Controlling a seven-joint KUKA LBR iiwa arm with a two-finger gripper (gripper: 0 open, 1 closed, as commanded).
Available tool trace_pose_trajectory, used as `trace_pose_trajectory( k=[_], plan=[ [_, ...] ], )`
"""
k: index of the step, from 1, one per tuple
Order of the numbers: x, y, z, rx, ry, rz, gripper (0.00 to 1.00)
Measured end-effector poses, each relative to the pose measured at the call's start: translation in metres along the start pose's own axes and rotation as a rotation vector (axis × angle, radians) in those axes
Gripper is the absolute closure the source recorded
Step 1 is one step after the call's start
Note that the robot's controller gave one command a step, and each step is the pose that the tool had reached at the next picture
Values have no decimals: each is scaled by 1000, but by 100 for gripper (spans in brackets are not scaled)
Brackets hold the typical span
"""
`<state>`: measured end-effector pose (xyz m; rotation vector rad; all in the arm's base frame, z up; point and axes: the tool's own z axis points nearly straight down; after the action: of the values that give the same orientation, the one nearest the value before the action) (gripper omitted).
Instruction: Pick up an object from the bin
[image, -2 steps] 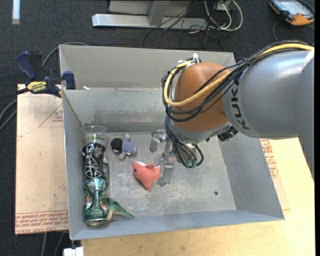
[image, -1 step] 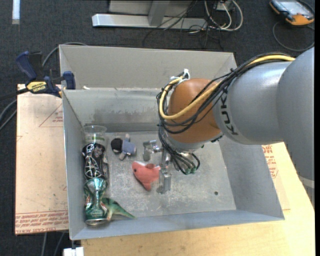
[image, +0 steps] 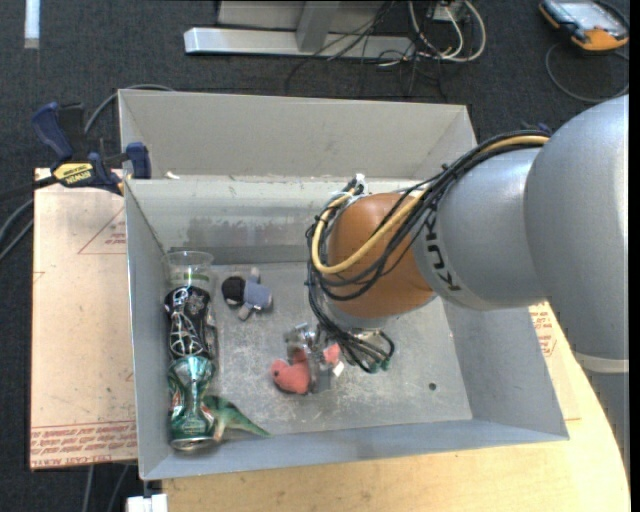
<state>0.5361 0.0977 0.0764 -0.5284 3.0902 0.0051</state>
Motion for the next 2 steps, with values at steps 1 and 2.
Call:
trace_pose_trajectory(
  k=[1, 2],
  plan=[
    [0, 0, 0, 0, 0, 0, 100],
    [-6, -12, -96, -1, 3, 8, 100]
  ],
)
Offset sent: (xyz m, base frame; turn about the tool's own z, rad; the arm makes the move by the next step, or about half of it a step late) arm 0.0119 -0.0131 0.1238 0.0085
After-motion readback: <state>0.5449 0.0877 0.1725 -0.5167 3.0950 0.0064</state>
